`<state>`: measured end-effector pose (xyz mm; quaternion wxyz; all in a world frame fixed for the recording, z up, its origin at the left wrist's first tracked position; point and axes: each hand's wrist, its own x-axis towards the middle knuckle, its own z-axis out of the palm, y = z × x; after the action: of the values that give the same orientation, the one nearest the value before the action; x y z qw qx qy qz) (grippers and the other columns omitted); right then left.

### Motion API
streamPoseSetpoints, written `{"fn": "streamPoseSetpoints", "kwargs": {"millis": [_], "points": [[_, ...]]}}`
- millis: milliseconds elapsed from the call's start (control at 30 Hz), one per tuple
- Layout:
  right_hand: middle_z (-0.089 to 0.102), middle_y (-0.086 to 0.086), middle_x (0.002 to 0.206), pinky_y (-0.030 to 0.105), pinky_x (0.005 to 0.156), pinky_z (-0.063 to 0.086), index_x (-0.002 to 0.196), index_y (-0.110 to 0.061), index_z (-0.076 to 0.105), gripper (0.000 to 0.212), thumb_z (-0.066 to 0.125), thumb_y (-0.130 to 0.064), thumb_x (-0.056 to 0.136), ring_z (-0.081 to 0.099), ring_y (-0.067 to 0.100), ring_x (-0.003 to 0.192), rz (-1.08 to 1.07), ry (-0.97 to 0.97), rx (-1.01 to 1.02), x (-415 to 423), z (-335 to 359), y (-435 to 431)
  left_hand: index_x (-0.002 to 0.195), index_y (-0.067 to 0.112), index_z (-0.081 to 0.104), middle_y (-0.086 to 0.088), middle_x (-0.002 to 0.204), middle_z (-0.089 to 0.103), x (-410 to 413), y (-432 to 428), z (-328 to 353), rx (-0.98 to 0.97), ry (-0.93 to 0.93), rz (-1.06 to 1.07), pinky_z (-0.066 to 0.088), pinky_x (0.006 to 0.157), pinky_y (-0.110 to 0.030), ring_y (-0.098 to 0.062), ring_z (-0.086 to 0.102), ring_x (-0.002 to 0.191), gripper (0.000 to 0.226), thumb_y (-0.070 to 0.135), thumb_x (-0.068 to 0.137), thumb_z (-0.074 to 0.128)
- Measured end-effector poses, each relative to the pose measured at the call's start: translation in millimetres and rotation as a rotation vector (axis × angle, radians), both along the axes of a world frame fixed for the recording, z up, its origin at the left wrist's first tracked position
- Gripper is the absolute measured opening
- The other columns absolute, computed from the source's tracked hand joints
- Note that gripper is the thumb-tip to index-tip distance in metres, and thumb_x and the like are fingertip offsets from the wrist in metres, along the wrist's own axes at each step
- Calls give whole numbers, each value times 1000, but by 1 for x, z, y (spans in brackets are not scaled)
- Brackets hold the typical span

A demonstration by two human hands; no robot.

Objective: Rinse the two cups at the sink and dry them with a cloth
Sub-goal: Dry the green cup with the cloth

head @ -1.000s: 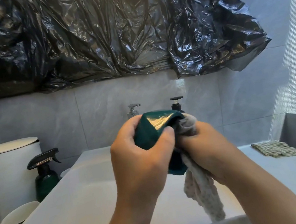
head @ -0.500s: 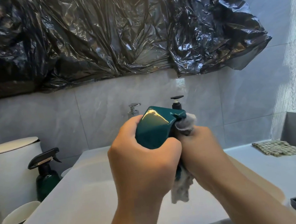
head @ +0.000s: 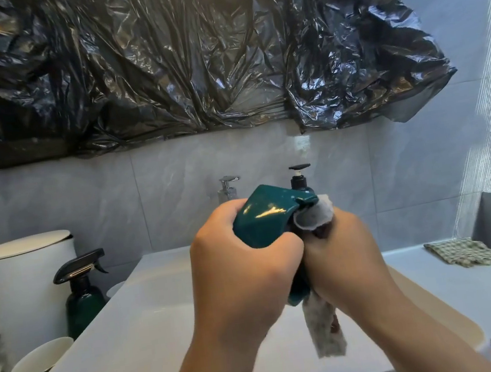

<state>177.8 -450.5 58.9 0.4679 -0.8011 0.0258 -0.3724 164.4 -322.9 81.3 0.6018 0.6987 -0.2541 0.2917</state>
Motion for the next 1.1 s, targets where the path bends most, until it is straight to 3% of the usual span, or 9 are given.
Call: {"fn": "streamPoseSetpoints", "kwargs": {"millis": [133, 333, 467, 567, 633, 733, 867, 967, 1100], "points": [[69, -7, 73, 27, 58, 49, 85, -28, 59, 10, 63, -22, 78, 63, 8, 69, 5, 6, -231, -4, 1, -7, 84, 26, 69, 7, 71, 73, 8, 9, 2, 265, 225, 0, 61, 63, -36, -13, 71, 67, 35, 39, 51, 70], [60, -11, 63, 16, 51, 40, 76, -27, 57, 19, 52, -44, 70, 55, 7, 62, -87, 11, -377, -3, 1, -6, 79, 24, 69, 10, 62, 65, 5, -2, -2, 202, 115, 37, 46, 47, -19, -2, 55, 51, 31, 27, 50, 60], [65, 6, 55, 32, 49, 44, 66, -12, 63, 19, 61, -19, 84, 53, 20, 50, 73, 80, 23, -4, 6, 2, 76, 16, 68, -1, 59, 62, -1, 2, 5, -56, -19, 36, 41, 44, -20, -8, 49, 49, 26, 17, 53, 59], [72, 14, 68, 38, 58, 56, 78, -10, 71, 15, 59, -4, 85, 67, 27, 63, 254, 164, 209, -4, 2, 11, 76, 11, 68, 1, 55, 56, 1, 4, 7, -99, -62, 7, 39, 45, -23, -13, 46, 49, 26, 14, 53, 57], [74, 4, 71, 40, 66, 58, 83, -17, 72, 18, 61, -3, 82, 71, 24, 72, 220, 124, 120, -1, 1, 7, 76, 7, 66, -2, 55, 51, 3, 5, 7, -43, -33, -65, 38, 47, -29, -16, 43, 51, 25, 13, 54, 56], [61, -7, 53, 13, 46, 39, 71, -27, 61, 27, 61, -3, 82, 53, 1, 49, 169, 20, -127, -2, 6, -3, 76, 12, 67, 4, 55, 51, 5, 8, 6, 111, 11, -112, 37, 48, -27, -14, 43, 51, 26, 15, 53, 55], [50, -9, 56, 10, 48, 36, 76, -29, 50, 22, 60, -11, 85, 52, -3, 55, 20, -68, -398, 3, 2, -6, 72, 12, 64, 4, 53, 45, 7, 9, 4, 174, 5, -75, 33, 46, -25, -13, 38, 50, 22, 17, 52, 56], [57, -3, 53, 13, 45, 36, 75, -18, 61, 14, 60, -7, 84, 52, 2, 51, -1, -86, -231, 7, -2, -4, 74, 7, 64, -12, 58, 49, 4, 5, 2, 83, -55, -36, 34, 48, -28, -15, 39, 53, 24, 15, 52, 57], [60, 10, 51, 28, 51, 40, 74, -7, 68, 12, 57, -3, 78, 49, 17, 52, 274, 70, 318, 11, -10, 12, 79, 17, 70, 2, 56, 58, 2, -2, -1, -136, -101, 61, 40, 45, -17, -8, 49, 49, 31, 12, 51, 58]]}}
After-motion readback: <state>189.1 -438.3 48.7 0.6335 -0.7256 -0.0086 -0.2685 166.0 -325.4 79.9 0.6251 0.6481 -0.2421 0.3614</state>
